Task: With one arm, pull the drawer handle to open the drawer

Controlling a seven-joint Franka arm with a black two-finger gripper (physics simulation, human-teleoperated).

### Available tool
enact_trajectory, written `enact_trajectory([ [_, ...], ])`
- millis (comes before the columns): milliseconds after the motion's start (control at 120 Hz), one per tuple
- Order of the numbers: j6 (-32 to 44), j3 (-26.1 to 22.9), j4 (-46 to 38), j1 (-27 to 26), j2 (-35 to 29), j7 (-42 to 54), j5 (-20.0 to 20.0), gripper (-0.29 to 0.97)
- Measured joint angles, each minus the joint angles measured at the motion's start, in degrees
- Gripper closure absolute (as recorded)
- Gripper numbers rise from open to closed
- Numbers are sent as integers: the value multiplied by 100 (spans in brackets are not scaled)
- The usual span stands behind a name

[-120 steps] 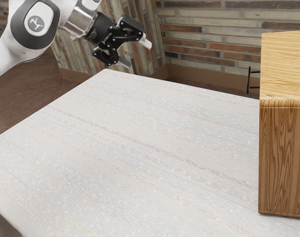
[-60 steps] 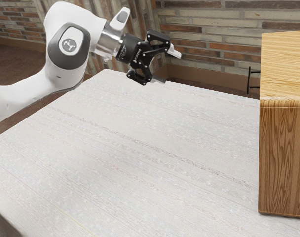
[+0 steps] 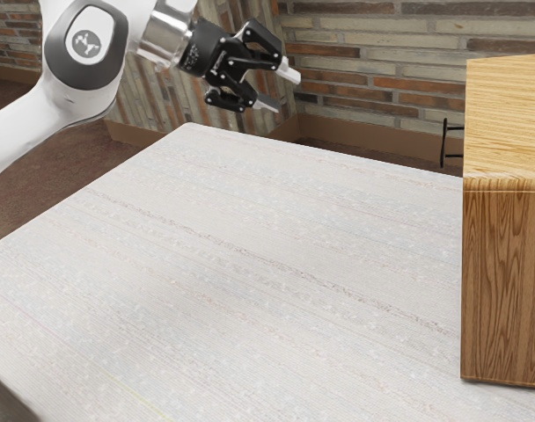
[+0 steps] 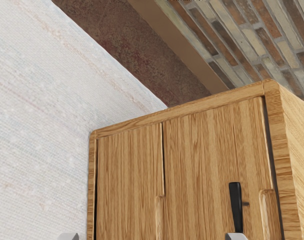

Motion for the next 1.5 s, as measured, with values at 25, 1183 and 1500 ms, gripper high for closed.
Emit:
enact_trajectory([
  [25, -70, 179, 113, -192, -12, -10, 52, 35],
  [1183, -835, 1350, 2438, -2251, -1574, -809, -592, 44],
  [1500, -390, 1357, 2452, -2287, -1573, -888, -18, 44],
])
